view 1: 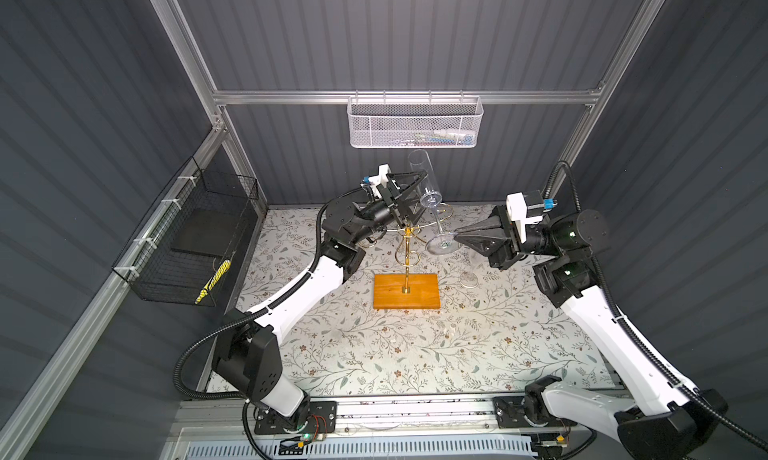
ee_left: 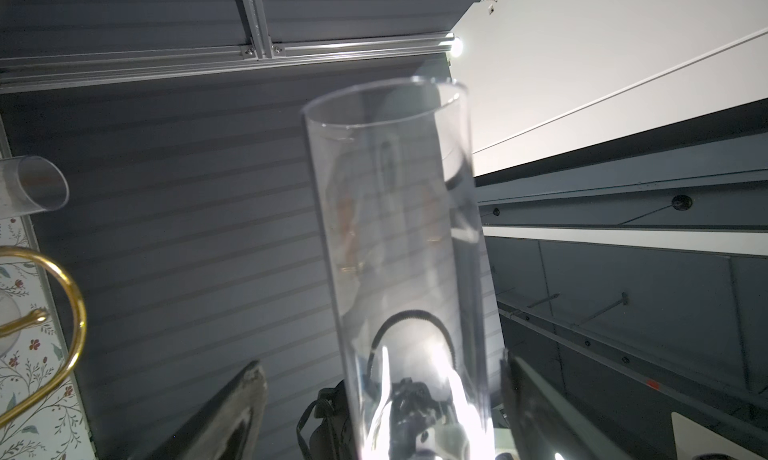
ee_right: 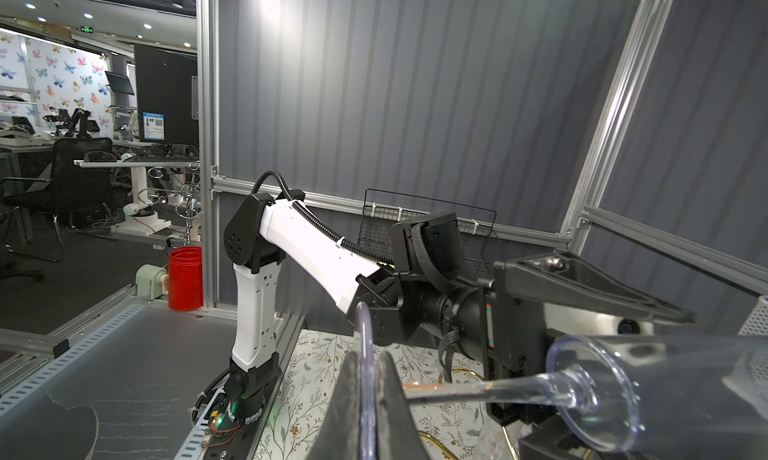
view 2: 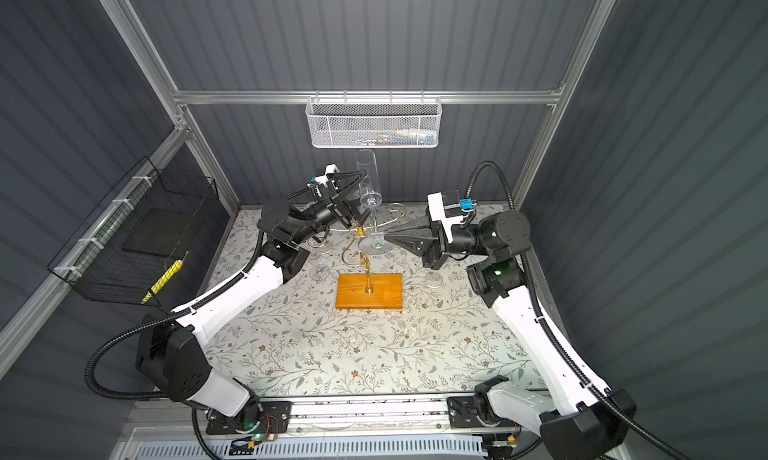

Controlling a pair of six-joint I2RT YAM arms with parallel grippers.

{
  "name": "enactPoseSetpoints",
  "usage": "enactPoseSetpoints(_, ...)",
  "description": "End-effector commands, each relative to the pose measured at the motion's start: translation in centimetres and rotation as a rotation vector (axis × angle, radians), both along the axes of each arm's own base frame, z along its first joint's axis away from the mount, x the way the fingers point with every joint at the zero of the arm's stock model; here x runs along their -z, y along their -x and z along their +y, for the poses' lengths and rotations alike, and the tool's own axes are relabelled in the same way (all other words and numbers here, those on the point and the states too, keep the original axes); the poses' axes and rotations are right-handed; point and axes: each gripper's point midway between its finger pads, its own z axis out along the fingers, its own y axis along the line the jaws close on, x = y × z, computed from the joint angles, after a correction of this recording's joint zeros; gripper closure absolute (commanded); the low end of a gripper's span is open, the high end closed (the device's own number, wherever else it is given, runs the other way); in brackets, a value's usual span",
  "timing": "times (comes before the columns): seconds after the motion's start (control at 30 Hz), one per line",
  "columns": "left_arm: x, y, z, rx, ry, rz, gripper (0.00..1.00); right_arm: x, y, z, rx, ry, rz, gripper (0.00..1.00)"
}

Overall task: Take the wine glass off the wine glass rack
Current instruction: 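Close the left gripper on the glass bowl while the right gripper holds the stem, then open the right gripper and draw it back while the left gripper holds the glass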

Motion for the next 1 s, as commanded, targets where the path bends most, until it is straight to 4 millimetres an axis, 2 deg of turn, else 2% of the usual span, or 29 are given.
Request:
enactPoseSetpoints(0.0,-2.4,1.0,0.1,0.014,0.051,-0.058,0.13,-0.4,0.9,-0.1,-0.013,-0.007,-0.059,1.00)
enactPoseSetpoints(0.17,-2.7,1.1,0.3,0.012,0.059,-0.064,0.20,-0.2,1.1,0.1,-0.025,-0.003,-0.056,1.00)
enactPoseSetpoints(0.3,-2.7,1.2,0.3,0.013,0.067,-0.067,0.29,0.1,1.2,0.3,-0.033,0.005,-0.052,1.00)
enactPoseSetpoints(0.33,-2.7,1.1,0.3,0.012,0.068,-0.067,0.32,-0.5,2.2,-0.1,-0.033,-0.003,-0.078,1.00)
enactPoseSetpoints(0.4,-2.7,1.2,0.4,0.011,0.070,-0.066,0.37,-0.5,2.5,-0.1,-0.035,0.000,-0.083,1.00)
enactPoseSetpoints(0.73,-2.9,1.3,0.6,0.006,0.086,-0.068,0.54,0.2,2.6,0.0,-0.034,0.016,-0.077,1.00)
enactPoseSetpoints(0.97,-3.3,1.6,0.8,0.007,0.095,-0.077,0.60,0.3,2.6,0.1,-0.034,0.018,-0.079,1.00)
